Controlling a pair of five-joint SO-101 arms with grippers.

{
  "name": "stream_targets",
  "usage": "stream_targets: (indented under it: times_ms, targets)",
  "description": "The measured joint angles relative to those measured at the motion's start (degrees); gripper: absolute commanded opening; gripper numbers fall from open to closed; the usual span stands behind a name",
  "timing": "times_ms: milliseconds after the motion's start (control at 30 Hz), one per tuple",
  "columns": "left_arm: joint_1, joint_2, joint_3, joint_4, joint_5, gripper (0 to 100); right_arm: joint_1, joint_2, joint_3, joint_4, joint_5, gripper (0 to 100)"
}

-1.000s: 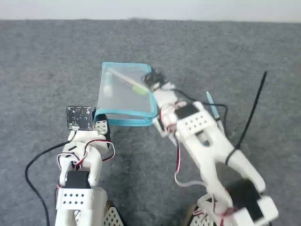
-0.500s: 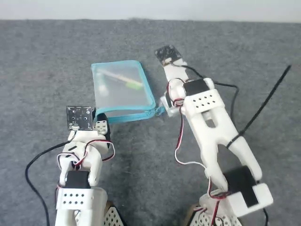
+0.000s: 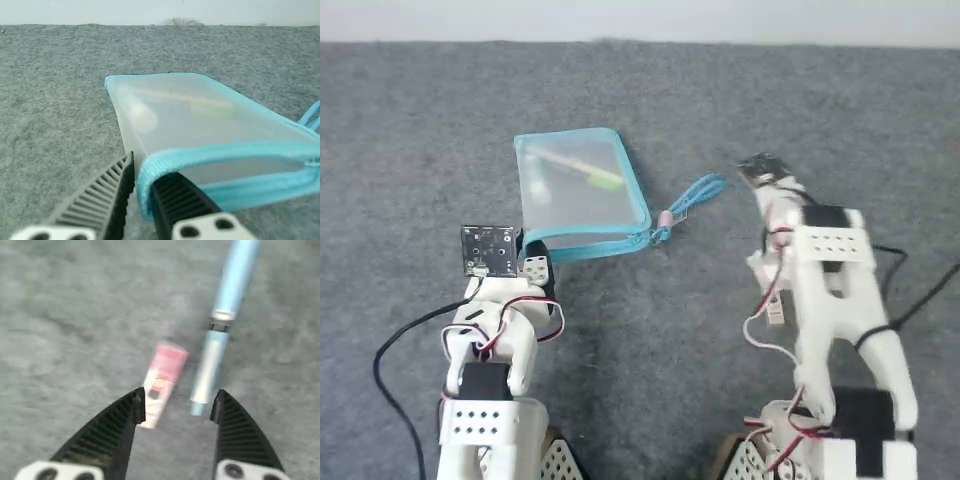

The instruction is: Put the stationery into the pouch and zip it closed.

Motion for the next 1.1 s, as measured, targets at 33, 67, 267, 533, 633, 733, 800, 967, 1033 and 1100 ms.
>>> stream_targets:
  times_ms: [33, 67, 267, 533, 633, 733, 800, 967, 1033, 1100]
  targets:
    - [0.0, 0.0, 0.0, 0.0, 0.0, 1, 1.05, 0.53, 0.0, -0.7, 0.88, 17.3]
    - [0.0, 0.0, 0.0, 0.0, 0.0, 1, 1.49, 1.41, 0.0, -1.41, 1.67, 17.3]
    - [0.0, 0.0, 0.0, 0.0, 0.0, 1, 2.81, 10.37, -2.02, -4.66, 4.13, 17.3]
    - [0.0, 0.0, 0.0, 0.0, 0.0, 1, 6.24, 22.86, -10.02, -5.63, 4.31, 15.2]
    - [0.0, 0.0, 0.0, 0.0, 0.0, 1, 7.3, 24.97, -11.96, -5.63, 4.31, 8.7]
    - [0.0, 0.0, 0.0, 0.0, 0.0, 1, 8.35, 25.49, -12.75, -5.8, 4.31, 3.5]
    - [0.0, 0.0, 0.0, 0.0, 0.0, 1, 8.35, 25.49, -12.84, -5.89, 4.31, 0.7]
    - [0.0, 0.0, 0.0, 0.0, 0.0, 1, 8.53, 25.58, -12.84, -5.89, 4.4, 0.7]
    - [0.0, 0.0, 0.0, 0.0, 0.0, 1, 8.53, 24.26, -12.84, -4.75, 3.25, 0.7]
    - [0.0, 0.0, 0.0, 0.0, 0.0, 1, 8.53, 21.36, -12.84, -2.9, 1.93, 0.7]
